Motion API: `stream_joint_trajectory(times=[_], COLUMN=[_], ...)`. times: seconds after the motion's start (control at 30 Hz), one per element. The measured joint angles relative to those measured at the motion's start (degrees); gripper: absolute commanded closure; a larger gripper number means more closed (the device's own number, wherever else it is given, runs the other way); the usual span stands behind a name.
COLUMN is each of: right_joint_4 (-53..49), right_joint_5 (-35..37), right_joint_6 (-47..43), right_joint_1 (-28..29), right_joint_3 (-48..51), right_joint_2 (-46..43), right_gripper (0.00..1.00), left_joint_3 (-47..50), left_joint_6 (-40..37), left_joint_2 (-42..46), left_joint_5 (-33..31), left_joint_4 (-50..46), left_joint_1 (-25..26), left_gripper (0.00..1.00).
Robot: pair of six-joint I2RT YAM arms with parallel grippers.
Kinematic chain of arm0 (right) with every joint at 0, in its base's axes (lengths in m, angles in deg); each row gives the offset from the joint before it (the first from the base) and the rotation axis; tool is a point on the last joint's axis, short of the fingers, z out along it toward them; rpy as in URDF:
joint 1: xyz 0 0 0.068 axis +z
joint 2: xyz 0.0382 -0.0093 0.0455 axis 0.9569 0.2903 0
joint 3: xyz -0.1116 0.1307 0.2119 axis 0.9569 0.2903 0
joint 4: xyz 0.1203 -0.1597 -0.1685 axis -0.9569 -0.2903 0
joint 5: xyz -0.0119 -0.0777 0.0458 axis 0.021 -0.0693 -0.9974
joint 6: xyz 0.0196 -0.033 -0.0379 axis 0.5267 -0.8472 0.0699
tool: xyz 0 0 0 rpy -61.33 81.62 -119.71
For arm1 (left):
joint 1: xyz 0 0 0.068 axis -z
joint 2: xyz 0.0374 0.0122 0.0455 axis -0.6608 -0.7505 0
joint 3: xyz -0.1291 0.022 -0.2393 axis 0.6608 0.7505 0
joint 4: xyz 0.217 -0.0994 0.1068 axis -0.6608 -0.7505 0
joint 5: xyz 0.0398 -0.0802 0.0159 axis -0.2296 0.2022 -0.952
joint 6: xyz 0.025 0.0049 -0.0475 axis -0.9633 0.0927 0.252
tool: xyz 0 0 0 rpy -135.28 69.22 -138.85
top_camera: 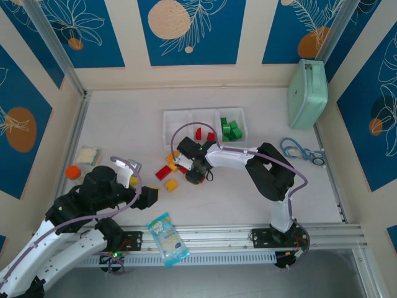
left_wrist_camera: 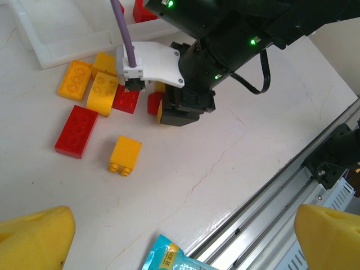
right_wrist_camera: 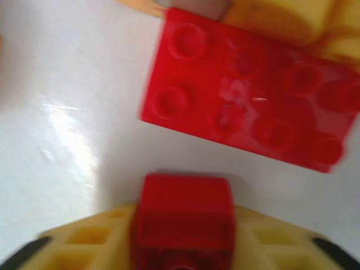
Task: Sort the legos into containers by color
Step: Pick up the lego from the center of the table, then place the lego in the container.
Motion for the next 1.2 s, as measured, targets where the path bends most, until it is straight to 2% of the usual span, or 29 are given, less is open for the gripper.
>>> stream_joint_trajectory(times=[0.13, 0.37, 0.5, 0.7, 0.9, 1.2], right_joint_4=[-2.32, -8.37, -11.96, -13.49, -14.53, -15.67], right_joint_5=[3.06, 4.15, 3.74, 0.50, -0.07, 4.00], right_joint_6=[1.31, 6.25, 10.45, 16.13, 19.63, 20.39], right_joint_1=[1.38, 0.42, -2.38, -10.29, -16.33, -17.03], right_joint_3=[-2.01, -6.99, -11.72, -20.63, -32.04, -44.87], right_joint_2=[0.83, 0.74, -2.19, -5.03, 3.02, 18.49], right_gripper=[0.83, 0.86, 0.84, 0.85, 0.84, 0.84], left_joint_3=[0.02, 0.02, 0.02, 0.02, 0.02, 0.02], left_joint_6=[0.00, 0.02, 0.02, 0.02, 0.04, 0.04], left_joint_2=[0.00, -0.07, -0.44, -1.81, -1.95, -2.73], left_joint_5=[-0.70, -2.45, -2.73, -2.91, -3.17, -3.41], left_joint_4=[0.00, -0.04, -0.07, -0.09, -0.09, -0.11], left_joint_1=[0.00, 0.00, 0.00, 0.00, 0.00, 0.00], left_gripper=[0.01, 0.01, 0.01, 0.01, 0.01, 0.01])
